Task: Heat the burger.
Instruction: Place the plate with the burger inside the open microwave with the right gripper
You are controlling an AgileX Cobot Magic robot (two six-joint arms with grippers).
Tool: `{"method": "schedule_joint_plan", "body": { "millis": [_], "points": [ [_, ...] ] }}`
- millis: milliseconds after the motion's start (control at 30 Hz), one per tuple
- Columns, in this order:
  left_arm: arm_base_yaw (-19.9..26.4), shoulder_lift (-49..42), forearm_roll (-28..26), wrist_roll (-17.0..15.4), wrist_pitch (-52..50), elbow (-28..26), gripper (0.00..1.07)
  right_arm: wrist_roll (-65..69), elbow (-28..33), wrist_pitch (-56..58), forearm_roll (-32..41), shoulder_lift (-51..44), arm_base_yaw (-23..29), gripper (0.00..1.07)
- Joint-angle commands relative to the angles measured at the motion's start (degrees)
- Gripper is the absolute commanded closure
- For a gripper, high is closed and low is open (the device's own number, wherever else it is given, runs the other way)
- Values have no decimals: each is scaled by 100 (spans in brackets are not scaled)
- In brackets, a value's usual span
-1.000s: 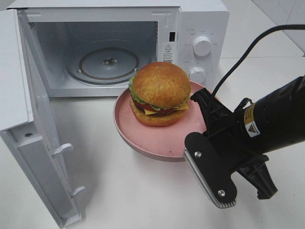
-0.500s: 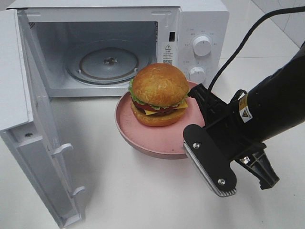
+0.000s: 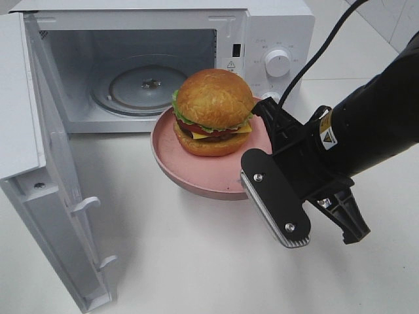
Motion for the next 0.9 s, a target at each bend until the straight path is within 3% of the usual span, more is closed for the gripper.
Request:
{"method": "schedule_joint_plan", "body": {
  "millis": [33,400,900],
  "points": [
    [6,-46,-40,-34,6,6,7,57,-86,-441,-52,-63,-23,107],
    [6,-46,-40,-34,6,6,7,286,-235,-647,-63,223,-11,107],
    [6,-46,-40,-34,6,6,7,710,-1220,-384,-23,1134,258,107]
  ]
}}
